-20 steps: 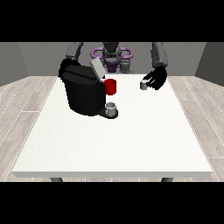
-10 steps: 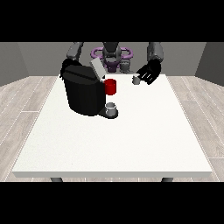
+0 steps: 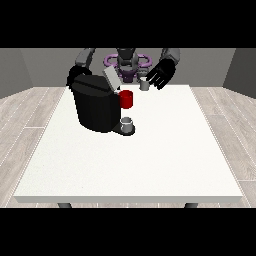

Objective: Insert the coffee pod into the coffee machine and close the lid

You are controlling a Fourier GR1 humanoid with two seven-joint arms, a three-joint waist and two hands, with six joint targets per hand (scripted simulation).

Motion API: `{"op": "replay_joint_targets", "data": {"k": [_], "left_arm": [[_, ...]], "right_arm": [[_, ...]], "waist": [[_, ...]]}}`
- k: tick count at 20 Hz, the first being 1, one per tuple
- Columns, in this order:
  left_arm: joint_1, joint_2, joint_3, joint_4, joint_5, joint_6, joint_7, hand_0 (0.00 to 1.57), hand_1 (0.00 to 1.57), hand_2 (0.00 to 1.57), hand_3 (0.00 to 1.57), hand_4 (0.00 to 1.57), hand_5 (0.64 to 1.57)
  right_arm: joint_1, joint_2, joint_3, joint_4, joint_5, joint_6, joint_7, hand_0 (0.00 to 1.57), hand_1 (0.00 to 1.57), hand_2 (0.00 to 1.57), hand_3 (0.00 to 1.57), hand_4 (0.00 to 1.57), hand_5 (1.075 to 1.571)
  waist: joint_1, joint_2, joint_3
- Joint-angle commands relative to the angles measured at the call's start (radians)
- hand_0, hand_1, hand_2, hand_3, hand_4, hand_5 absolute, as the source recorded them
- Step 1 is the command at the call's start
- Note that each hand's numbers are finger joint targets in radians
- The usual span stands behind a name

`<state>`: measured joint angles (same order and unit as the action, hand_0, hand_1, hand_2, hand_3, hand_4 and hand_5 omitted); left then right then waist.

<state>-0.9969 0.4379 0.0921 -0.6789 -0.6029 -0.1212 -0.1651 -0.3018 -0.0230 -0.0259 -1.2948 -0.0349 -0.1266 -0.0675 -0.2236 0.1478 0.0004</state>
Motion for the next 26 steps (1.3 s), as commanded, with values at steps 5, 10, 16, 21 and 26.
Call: {"op": "replay_joint_targets", "data": {"k": [5,10,16,21,26], "left_arm": [[-0.111,0.039,0.044,0.035,0.006,-0.021,0.048,1.28,1.28,1.33,1.27,0.48,1.571],[-0.124,0.019,0.036,0.031,-0.011,0.000,0.063,1.28,1.28,1.33,1.26,0.52,1.571],[-0.145,0.016,0.038,0.037,-0.019,0.016,0.032,1.31,1.31,1.33,1.24,0.49,1.571],[-0.193,0.026,0.037,0.041,-0.021,-0.029,0.063,1.30,1.30,1.33,1.23,0.50,1.571],[-0.183,0.080,0.059,0.090,-0.012,-0.069,0.009,1.26,1.26,1.30,1.21,0.51,1.571]], "right_arm": [[-0.018,0.022,0.071,-0.084,0.039,-0.032,0.048,0.00,0.00,0.00,0.00,0.51,1.571],[0.001,-0.008,0.028,-0.086,0.018,0.000,0.028,0.00,0.00,0.00,0.00,0.51,1.571],[-0.027,-0.006,0.020,-0.103,0.038,-0.035,0.025,0.00,0.00,0.00,0.00,0.52,1.571],[-0.040,-0.010,-0.012,-0.073,0.030,-0.048,0.010,0.00,0.00,0.00,0.00,0.53,1.571],[-0.019,0.006,0.034,-0.151,0.040,-0.046,0.065,0.00,0.00,0.00,0.00,0.51,1.571]], "waist": [[-0.069,0.027,-0.0006],[-0.083,0.043,-0.0002],[-0.083,0.097,-0.0002],[-0.069,0.107,0.0000],[-0.101,0.121,-0.0006]]}}
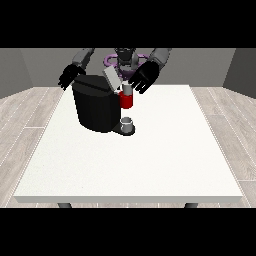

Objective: Insert the coffee pod into the coffee machine and close the lid

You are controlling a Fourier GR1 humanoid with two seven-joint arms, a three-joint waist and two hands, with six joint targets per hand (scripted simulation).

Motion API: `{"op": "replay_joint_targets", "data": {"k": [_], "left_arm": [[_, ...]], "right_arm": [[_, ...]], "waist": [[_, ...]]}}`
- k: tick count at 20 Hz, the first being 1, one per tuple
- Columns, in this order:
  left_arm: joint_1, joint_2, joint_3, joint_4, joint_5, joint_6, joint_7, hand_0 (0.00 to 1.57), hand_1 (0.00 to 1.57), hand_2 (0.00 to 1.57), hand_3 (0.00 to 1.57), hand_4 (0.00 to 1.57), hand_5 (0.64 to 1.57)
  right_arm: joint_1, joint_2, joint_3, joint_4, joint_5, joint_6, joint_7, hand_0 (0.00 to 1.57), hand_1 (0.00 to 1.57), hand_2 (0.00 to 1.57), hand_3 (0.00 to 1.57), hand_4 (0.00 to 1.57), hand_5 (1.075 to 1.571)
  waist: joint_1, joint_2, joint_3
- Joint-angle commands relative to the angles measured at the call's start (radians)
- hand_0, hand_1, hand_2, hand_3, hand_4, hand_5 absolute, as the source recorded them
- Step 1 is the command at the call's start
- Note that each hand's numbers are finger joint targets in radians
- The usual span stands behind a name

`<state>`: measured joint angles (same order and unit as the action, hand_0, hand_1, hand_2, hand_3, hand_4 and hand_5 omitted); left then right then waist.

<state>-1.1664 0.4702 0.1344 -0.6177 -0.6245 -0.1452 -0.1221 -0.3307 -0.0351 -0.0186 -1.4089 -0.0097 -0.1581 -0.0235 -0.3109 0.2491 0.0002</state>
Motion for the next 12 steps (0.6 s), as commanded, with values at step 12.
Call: {"op": "replay_joint_targets", "data": {"k": [12], "left_arm": [[0.027,-0.076,-0.023,0.003,-0.030,0.032,0.005,1.16,1.16,1.24,1.18,0.51,1.571]], "right_arm": [[0.045,0.018,0.004,0.009,0.006,-0.018,-0.022,0.00,0.00,0.00,0.00,0.53,1.571]], "waist": [[0.028,-0.018,0.0001]]}}
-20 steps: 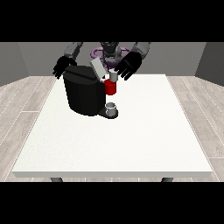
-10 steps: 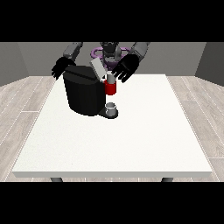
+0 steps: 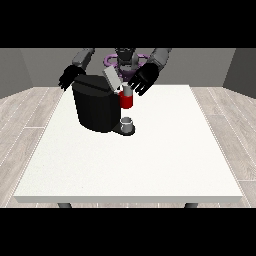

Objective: Insert the coffee pod into the coffee machine and close the lid

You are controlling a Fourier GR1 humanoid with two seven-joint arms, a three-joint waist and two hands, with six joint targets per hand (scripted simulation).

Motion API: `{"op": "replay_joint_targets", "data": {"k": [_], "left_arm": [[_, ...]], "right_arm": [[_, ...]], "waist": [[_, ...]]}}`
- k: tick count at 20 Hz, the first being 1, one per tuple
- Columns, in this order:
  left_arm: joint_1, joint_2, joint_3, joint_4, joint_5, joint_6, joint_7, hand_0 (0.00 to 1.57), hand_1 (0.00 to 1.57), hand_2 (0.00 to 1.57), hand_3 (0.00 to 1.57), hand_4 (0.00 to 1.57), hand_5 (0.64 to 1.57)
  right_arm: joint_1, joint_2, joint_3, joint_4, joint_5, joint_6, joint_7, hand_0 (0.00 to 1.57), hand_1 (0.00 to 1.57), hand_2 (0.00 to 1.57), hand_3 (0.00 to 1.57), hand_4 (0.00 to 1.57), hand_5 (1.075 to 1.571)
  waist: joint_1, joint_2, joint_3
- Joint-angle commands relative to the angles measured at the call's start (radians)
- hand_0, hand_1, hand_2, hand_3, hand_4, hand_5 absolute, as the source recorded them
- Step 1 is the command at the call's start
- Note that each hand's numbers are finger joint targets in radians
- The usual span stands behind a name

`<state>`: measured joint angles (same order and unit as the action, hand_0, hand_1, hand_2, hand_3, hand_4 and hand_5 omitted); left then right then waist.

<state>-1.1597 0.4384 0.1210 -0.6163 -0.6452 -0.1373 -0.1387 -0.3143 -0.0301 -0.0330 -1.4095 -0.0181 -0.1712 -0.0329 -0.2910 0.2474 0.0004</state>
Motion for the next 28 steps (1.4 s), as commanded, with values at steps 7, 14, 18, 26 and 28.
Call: {"op": "replay_joint_targets", "data": {"k": [7,14,18,26,28], "left_arm": [[0.006,-0.030,-0.002,0.016,-0.014,0.011,0.020,1.25,1.25,1.28,1.18,0.48,1.571],[-0.003,-0.024,-0.005,0.024,-0.028,-0.005,0.035,1.20,1.20,1.23,1.09,0.46,1.571],[-0.028,-0.004,-0.015,0.009,-0.039,-0.025,0.005,1.13,1.13,1.17,1.00,0.46,1.571],[-0.001,-0.010,-0.011,0.006,-0.048,0.005,-0.026,1.05,1.05,1.12,0.96,0.36,1.571],[0.046,0.008,-0.011,0.017,-0.060,0.039,-0.074,1.06,1.06,1.12,0.95,0.36,1.571]], "right_arm": [[-0.027,-0.049,-0.058,0.005,-0.042,0.034,-0.013,0.00,0.00,0.00,0.00,0.46,1.571],[0.008,-0.028,-0.026,-0.001,-0.035,0.038,0.005,0.00,0.00,0.00,0.00,0.45,1.571],[-0.002,0.002,-0.010,0.032,0.008,-0.014,-0.025,0.00,0.00,0.00,0.00,0.42,1.571],[0.021,-0.003,-0.023,0.030,-0.012,0.006,-0.073,0.00,0.00,0.00,0.00,0.44,1.571],[0.005,-0.015,-0.016,-0.027,-0.013,0.000,0.002,0.00,0.00,0.00,0.00,0.43,1.571]], "waist": [[-0.006,0.028,-0.0003],[-0.010,0.000,-0.0003],[0.021,0.023,-0.0003],[0.010,0.024,-0.0003],[0.009,0.014,-0.0008]]}}
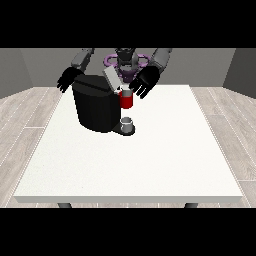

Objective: Insert the coffee pod into the coffee machine and close the lid

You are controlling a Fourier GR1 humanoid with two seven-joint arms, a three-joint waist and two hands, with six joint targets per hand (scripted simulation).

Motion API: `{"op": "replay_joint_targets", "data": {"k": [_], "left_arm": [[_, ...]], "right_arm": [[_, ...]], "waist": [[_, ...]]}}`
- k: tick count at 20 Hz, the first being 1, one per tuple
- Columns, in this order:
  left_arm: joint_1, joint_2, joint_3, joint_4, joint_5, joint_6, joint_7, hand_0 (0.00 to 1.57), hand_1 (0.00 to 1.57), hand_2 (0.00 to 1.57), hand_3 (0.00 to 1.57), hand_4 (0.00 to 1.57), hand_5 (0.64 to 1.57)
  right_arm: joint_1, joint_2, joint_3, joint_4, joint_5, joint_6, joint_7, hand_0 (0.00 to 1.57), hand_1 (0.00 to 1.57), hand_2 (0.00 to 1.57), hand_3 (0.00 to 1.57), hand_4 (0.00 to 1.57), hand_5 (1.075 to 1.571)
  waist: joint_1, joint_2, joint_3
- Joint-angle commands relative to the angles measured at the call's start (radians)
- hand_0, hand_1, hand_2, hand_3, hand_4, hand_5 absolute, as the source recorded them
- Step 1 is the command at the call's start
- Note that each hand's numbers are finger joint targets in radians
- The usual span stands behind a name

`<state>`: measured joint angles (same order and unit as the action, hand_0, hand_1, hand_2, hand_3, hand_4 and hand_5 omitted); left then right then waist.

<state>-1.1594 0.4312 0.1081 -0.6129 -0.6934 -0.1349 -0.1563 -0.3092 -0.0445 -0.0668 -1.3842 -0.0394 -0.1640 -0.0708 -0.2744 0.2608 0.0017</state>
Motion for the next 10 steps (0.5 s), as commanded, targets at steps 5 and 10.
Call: {"op": "replay_joint_targets", "data": {"k": [5,10], "left_arm": [[0.002,0.014,-0.056,0.003,-0.053,-0.049,-0.039,0.00,0.00,0.38,0.11,0.00,1.571],[-0.011,-0.023,-0.076,-0.006,-0.075,-0.069,0.019,0.00,0.00,0.00,0.00,0.00,1.571]], "right_arm": [[-0.007,0.011,0.000,0.027,0.000,-0.004,-0.023,0.00,0.00,0.00,0.00,0.42,1.571],[-0.041,0.002,-0.020,0.054,0.001,-0.036,-0.014,0.00,0.00,0.00,0.00,0.41,1.571]], "waist": [[0.013,0.022,-0.0014],[0.031,-0.015,-0.0013]]}}
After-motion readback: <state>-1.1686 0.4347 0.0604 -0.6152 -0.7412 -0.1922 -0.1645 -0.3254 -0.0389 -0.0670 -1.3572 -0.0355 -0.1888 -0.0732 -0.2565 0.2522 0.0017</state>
